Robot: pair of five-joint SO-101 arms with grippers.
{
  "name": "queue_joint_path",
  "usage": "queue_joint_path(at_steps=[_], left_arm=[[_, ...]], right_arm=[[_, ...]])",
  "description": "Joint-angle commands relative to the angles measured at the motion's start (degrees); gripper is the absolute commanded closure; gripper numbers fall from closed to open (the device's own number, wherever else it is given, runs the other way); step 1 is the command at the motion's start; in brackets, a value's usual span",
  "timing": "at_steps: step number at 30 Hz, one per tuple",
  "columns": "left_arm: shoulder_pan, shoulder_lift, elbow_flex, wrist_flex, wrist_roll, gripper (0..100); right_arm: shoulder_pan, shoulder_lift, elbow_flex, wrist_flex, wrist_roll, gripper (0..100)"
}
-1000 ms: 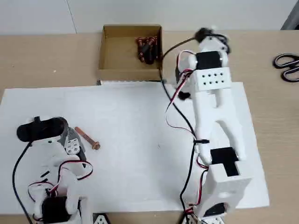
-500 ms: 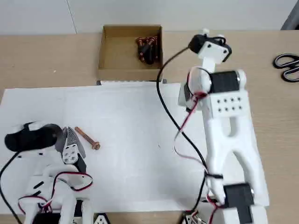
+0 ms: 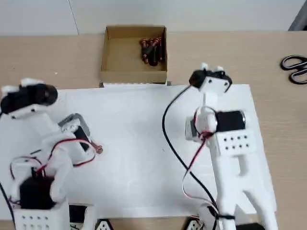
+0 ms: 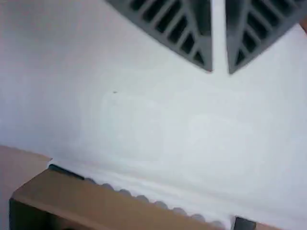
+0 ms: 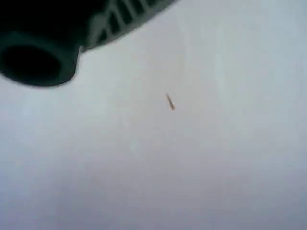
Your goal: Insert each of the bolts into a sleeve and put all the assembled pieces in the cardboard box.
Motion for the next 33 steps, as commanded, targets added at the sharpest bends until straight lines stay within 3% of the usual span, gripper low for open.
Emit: queue_joint_path(at_steps=[1, 9, 19, 21, 30, 33], left_arm=[[0.2, 7.0, -5.1, 4.3, 2.1, 99], [0.0, 22.9, -13.7, 14.2, 5.6, 99], [-0.1, 38.5, -15.5, 15.7, 8.4, 99], [0.2, 38.5, -16.8, 16.2, 2.0, 99], [-0.2, 38.9, -17.3, 19.8, -41.0, 99], [-0.2, 38.9, -17.3, 19.9, -44.9, 99]], right_arm=[[1.5, -5.4, 2.6, -1.5, 0.7, 99.5], [9.5, -8.5, 5.3, -1.0, 6.0, 99.5], [15.8, -9.2, 8.1, -0.9, 8.1, 99.5], [17.0, -9.2, 8.1, -0.9, 8.1, 99.5], [18.4, -9.2, 8.2, -0.8, 8.1, 99.5], [18.4, -9.2, 8.2, -0.8, 8.1, 99.5]])
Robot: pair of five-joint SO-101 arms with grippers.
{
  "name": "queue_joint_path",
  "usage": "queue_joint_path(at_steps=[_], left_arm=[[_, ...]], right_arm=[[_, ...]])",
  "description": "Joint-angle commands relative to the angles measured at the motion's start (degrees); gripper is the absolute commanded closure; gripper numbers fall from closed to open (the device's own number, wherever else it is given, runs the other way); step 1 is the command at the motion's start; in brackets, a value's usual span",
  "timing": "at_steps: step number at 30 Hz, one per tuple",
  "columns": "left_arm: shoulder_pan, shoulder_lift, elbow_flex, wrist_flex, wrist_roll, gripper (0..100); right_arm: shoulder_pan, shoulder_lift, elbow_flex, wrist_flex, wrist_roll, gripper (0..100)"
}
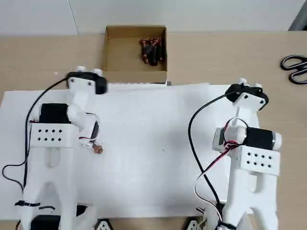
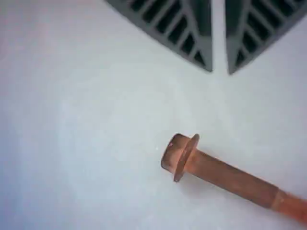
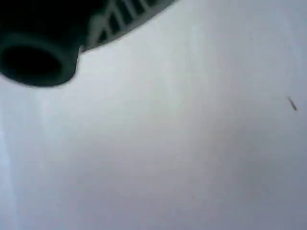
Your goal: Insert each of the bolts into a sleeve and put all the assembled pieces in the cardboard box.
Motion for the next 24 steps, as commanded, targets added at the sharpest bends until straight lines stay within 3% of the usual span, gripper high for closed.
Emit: queue_joint_path(at_steps=[1, 8, 10, 16, 24], left_arm=[[-0.1, 0.1, -2.3, 0.6, -2.5, 99], [-0.6, 0.2, -1.7, -2.6, 25.2, 99], [-1.7, 0.1, 0.3, -5.7, 29.6, 99], [-4.8, -0.2, 5.8, -13.9, 30.3, 99], [-1.2, 0.0, 7.6, -9.4, 31.3, 99]], right_arm=[[0.2, -1.7, -0.2, -0.6, 0.6, 99.5], [0.2, -1.7, -0.2, -0.6, 0.5, 99.5], [0.2, -1.7, -0.2, -0.6, 0.5, 99.5], [0.2, -1.7, -0.2, 0.1, 0.4, 99.5], [0.2, -1.7, -0.2, 2.9, 0.4, 99.5]])
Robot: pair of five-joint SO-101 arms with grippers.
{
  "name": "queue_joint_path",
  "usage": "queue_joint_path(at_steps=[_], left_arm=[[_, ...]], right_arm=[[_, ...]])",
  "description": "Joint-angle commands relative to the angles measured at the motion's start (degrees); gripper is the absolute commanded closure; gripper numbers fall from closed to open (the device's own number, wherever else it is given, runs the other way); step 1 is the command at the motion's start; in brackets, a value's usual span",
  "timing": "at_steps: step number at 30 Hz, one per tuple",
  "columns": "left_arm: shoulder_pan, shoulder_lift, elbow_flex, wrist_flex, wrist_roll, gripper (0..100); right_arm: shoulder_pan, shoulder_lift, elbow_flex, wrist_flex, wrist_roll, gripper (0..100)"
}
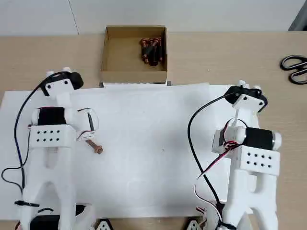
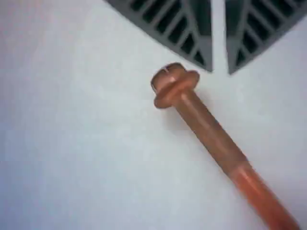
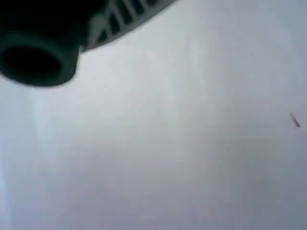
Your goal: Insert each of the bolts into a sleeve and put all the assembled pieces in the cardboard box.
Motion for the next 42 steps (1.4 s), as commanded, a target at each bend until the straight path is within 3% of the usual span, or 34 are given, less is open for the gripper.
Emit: queue_joint_path(at_steps=[1, 4, 10, 28, 32, 42], left_arm=[[1.9, -0.3, -0.3, 2.2, 2.6, 99], [2.5, -0.2, -0.3, 2.2, 6.8, 94], [2.3, -0.2, -0.2, 2.2, 9.6, 74], [1.8, -0.2, 13.2, -11.1, 10.2, 73], [-1.6, -0.2, 15.4, -14.6, 10.2, 73], [-3.9, -0.1, 15.8, -15.4, 9.9, 73]], right_arm=[[0.3, -1.7, -0.2, 0.3, 0.4, 99.5], [0.3, -1.7, -0.2, 0.1, 0.3, 99.5], [0.3, -1.7, -0.2, 0.3, 0.3, 99.5], [0.3, -1.7, -0.2, 0.2, 0.4, 99.5], [0.3, -1.7, -0.2, 0.2, 0.4, 99.5], [0.3, -1.7, -0.2, 0.1, 0.4, 99.5]])
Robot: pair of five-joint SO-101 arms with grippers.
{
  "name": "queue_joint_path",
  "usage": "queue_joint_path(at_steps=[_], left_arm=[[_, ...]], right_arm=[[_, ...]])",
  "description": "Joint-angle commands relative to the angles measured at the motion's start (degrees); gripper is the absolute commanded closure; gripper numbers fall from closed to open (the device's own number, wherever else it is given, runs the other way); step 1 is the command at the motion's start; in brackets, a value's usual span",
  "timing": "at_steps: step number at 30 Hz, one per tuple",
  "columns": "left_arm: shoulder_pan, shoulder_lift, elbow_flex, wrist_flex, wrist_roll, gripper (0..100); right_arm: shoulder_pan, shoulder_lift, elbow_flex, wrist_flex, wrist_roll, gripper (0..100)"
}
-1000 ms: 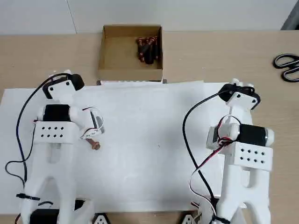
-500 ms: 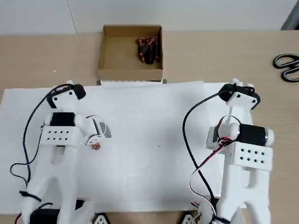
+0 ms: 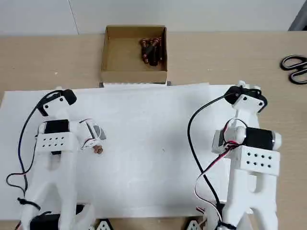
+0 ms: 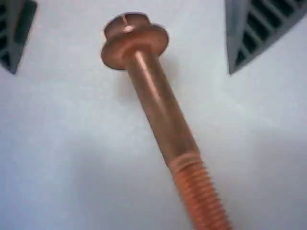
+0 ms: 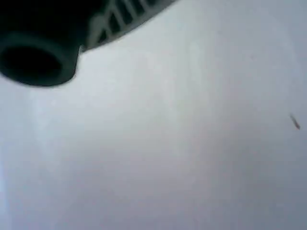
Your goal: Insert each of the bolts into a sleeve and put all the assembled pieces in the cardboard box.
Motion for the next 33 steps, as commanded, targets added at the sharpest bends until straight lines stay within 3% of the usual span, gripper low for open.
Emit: queue_joint_path(at_steps=[1, 4, 13, 29, 33], left_arm=[[-0.2, -0.1, -0.1, -1.0, -0.3, 73], [-0.2, -0.1, 0.4, -1.1, -0.3, 75], [-0.2, -0.2, 4.9, -4.7, -0.3, 94], [-0.1, -0.2, 9.9, -7.9, -0.3, 94], [-0.1, -0.2, 10.5, -8.1, -0.3, 89]], right_arm=[[0.3, -1.7, -0.2, 0.1, 0.4, 99.5], [0.3, -1.7, -0.2, 0.1, 0.4, 99.5], [0.3, -1.7, -0.2, 0.1, 0.4, 99.5], [0.3, -1.7, -0.2, 0.1, 0.4, 99.5], [0.3, -1.7, -0.2, 0.1, 0.5, 99.5]])
